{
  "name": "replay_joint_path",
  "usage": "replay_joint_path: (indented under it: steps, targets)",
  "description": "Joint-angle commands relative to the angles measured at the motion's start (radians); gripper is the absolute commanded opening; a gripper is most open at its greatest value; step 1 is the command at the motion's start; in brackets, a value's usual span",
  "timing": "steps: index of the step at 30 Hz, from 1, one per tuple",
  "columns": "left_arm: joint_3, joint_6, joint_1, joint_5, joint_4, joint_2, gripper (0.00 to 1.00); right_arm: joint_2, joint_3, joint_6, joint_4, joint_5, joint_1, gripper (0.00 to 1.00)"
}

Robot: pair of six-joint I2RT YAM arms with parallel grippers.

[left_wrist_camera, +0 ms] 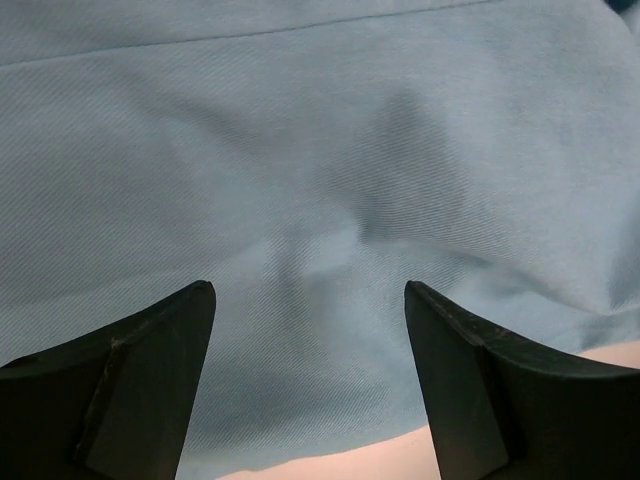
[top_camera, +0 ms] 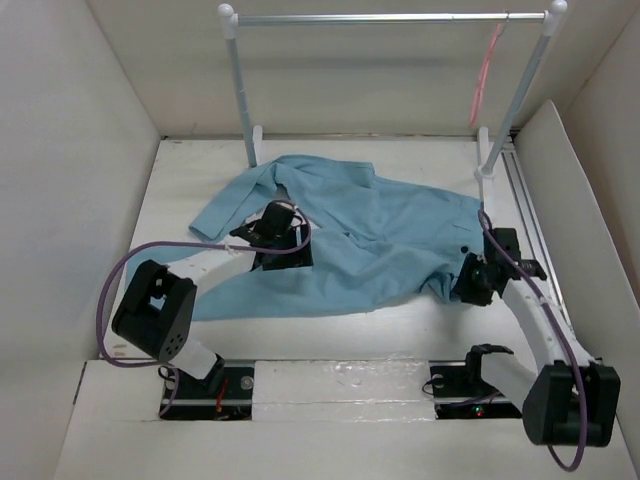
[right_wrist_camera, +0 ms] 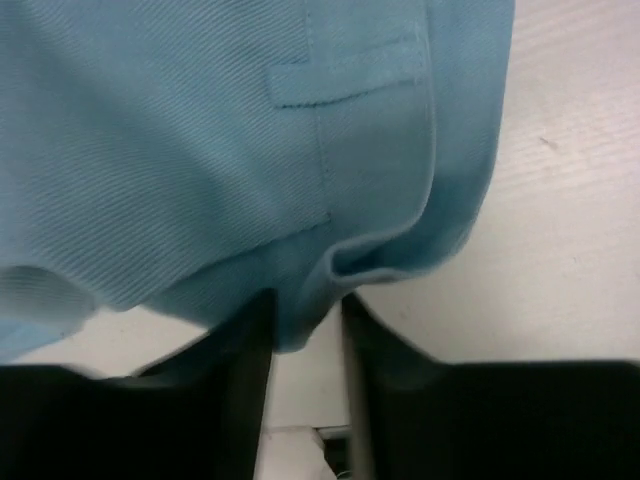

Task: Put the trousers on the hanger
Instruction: Flatten out the trousers at the center of the board.

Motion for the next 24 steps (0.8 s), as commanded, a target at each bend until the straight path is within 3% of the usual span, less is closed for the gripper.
replay_joint_path:
  steps: [1, 3, 4, 8, 11, 12, 18, 21, 23, 24]
  targets:
    - [-0.03, -0.008, 0.02, -0.03, -0.045, -0.071, 0.73, -0.089, 0.042, 0.015, -0.16, -0.001, 0.003, 0.44]
    - [-0.044, -0.009, 0.047, -0.065, -0.074, -0.089, 0.74, -0.094, 0.134, -0.055, -0.182, 0.052, -0.035, 0.74]
    - [-0.054, -0.008, 0.047, -0.106, -0.075, -0.109, 0.75, -0.085, 0.164, -0.084, -0.151, 0.053, -0.057, 0.79]
    - [-0.099, -0.026, 0.109, -0.153, -0.106, -0.122, 0.76, 0.137, 0.254, -0.188, 0.089, -0.078, -0.149, 0.85]
    - [-0.116, -0.025, 0.191, -0.081, -0.1, -0.146, 0.77, 0.326, 0.339, -0.251, 0.209, -0.109, -0.17, 0.86]
    - [-0.114, -0.02, 0.204, -0.082, -0.103, -0.152, 0.77, 0.425, 0.381, -0.262, 0.226, -0.093, -0.17, 0.87]
    - [-0.075, 0.003, 0.204, -0.082, -0.115, -0.194, 0.77, 0.624, 0.387, -0.22, 0.372, -0.016, -0.17, 0.89]
    - [-0.058, -0.005, 0.204, -0.081, -0.114, -0.191, 0.76, 0.693, 0.379, -0.192, 0.386, -0.019, -0.157, 0.81]
    - [-0.053, -0.011, 0.204, -0.085, -0.115, -0.183, 0.75, 0.688, 0.347, -0.181, 0.407, -0.036, -0.132, 0.64]
    - [-0.055, -0.009, 0.204, -0.091, -0.115, -0.177, 0.74, 0.678, 0.338, -0.175, 0.424, -0.042, -0.118, 0.44]
